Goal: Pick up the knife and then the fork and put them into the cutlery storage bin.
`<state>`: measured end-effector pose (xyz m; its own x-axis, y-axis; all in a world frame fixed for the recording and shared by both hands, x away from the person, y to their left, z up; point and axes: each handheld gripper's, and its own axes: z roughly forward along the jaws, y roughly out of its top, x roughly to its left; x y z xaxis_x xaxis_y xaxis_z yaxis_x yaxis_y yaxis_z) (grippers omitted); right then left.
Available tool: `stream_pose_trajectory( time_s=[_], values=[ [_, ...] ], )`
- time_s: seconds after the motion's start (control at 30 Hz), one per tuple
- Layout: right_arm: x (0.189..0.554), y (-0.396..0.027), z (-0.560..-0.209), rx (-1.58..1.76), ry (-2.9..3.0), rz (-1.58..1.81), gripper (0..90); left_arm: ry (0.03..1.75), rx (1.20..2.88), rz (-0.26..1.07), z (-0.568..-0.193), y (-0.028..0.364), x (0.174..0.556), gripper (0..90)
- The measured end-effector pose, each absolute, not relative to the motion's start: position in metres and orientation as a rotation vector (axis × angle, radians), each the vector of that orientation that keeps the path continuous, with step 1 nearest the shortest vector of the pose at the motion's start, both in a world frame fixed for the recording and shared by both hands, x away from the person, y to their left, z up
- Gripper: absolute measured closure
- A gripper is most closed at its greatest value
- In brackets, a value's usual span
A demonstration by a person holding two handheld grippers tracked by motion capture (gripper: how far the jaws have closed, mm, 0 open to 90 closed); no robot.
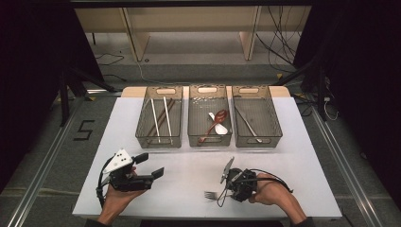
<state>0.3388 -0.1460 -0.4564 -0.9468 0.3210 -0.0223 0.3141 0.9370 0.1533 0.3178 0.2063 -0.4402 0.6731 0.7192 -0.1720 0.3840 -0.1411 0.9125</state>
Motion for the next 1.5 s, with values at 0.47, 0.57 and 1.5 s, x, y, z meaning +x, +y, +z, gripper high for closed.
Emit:
stream_pose_trajectory(
  time_s=[0.47,0.57,1.5],
  values=[
    [0.338,-0.139,-0.456,0.442,3.064,0.182,84.5,0.885,1.761,0.370,-0.440,0.206,0.318,16.0],
    [0.337,-0.139,-0.456,0.438,3.063,0.179,84.7,0.885,1.760,0.372,-0.440,0.206,0.318,16.0],
    [0.374,-0.185,-0.396,0.783,2.869,0.623,84.8,0.888,1.747,0.379,-0.440,0.207,0.318,15.9]
  ],
)
